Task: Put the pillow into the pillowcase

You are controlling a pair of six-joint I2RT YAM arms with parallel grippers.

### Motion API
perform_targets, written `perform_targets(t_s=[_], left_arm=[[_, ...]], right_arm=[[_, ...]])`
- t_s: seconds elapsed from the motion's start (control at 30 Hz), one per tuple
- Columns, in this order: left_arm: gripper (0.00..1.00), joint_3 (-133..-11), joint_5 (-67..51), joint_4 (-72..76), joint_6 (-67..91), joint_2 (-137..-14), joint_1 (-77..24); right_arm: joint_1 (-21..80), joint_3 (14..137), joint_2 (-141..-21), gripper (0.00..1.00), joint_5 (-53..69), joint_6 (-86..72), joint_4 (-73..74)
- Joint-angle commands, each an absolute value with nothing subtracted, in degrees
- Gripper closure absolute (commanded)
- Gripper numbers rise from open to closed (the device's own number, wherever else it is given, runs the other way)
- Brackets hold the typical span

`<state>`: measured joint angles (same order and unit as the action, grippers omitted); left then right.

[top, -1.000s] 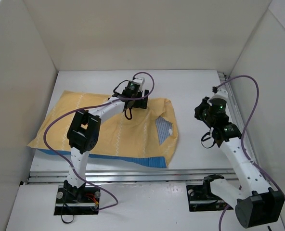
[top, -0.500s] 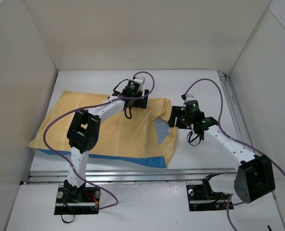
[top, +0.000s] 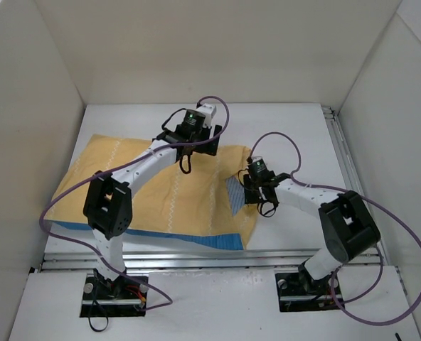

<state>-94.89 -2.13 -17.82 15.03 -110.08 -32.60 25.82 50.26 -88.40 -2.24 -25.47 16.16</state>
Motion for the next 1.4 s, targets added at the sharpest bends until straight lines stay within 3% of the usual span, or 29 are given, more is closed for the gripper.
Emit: perform_targets(t_s=[0.0,0.07,0.57,0.73,1.1,1.2,1.3,1.37], left_arm=[[0.24,-95.4,-3.4,-17.9,13.8,-105.2,-33.0],[0.24,-95.3,-4.9,-17.9,13.9,-104.2,-33.7],[0.24,-95.5,-14.9,-15.9,16.9,-109.9,-42.5],[0.27,-100.2,-10.3,-18.0,19.9,-118.7,-42.5],[0.32,-92.7,9.8,-17.5,28.2,-119.2,-40.3],[0.43,-89.6,13.6,-15.5,29.8,-117.0,-39.7],[0.82,-90.4,18.2,-16.3,30.4,-117.0,-39.1],[0.92,-91.1,18.2,-16.2,30.3,-117.2,-38.0]], right_arm=[[25.8,53.1,-89.6,0.85,-4.7,-25.4,12.9],[25.5,53.0,-89.7,1.00,-5.1,-25.6,12.9],[15.6,45.5,-60.9,1.00,-5.7,-27.2,18.3],[14.9,44.6,-59.0,1.00,-4.7,-27.3,18.5],[14.0,43.0,-56.9,1.00,-4.2,-27.9,19.5],[14.2,41.5,-57.3,1.00,-2.2,-28.6,19.6],[14.2,39.6,-57.3,1.00,-0.8,-29.4,19.5],[14.2,38.6,-57.0,1.00,-0.6,-29.6,19.4]])
